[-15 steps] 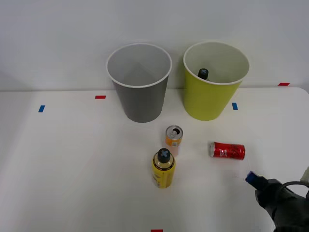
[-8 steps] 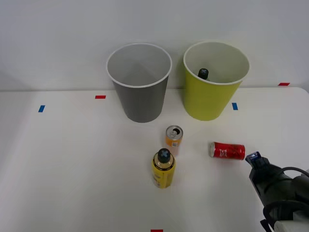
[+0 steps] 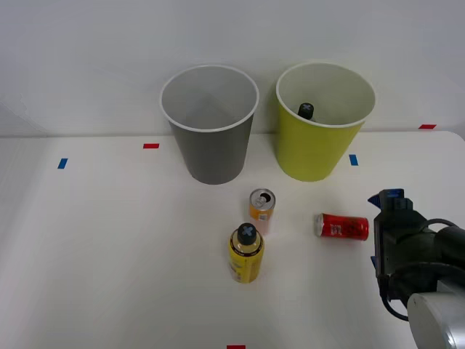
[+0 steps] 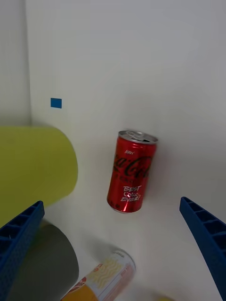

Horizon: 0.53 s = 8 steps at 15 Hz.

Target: Put cans in the gray bin, plastic bottles in the light green bin

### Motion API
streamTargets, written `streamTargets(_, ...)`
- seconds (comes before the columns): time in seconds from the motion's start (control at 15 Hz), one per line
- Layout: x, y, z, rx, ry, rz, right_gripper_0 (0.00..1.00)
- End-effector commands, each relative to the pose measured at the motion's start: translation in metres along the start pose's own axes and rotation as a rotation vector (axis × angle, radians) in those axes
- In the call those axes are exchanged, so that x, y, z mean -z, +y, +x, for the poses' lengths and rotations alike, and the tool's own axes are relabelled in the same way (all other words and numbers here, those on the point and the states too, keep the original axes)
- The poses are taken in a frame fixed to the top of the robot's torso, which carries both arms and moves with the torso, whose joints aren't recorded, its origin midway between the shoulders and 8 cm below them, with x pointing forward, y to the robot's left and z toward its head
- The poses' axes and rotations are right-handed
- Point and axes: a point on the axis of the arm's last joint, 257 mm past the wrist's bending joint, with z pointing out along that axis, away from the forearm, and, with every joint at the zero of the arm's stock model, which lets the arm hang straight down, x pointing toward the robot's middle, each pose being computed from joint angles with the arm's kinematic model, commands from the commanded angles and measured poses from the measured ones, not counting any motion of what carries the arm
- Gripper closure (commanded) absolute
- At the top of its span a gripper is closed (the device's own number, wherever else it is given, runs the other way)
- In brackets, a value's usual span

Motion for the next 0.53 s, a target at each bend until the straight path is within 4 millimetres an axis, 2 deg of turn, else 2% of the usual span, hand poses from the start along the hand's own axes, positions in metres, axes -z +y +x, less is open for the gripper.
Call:
streamTargets(0.07,0.002,-0.025,0.001,-0.042,-0.003,0.128,0.0)
streamTargets(0.2,0.0,-0.031,0.005,-0.049,-0.001,0.195,0.0)
streamTargets(0.53,-0.034,-0.022,0.012,-0.183,-0.026,0.24,0.0)
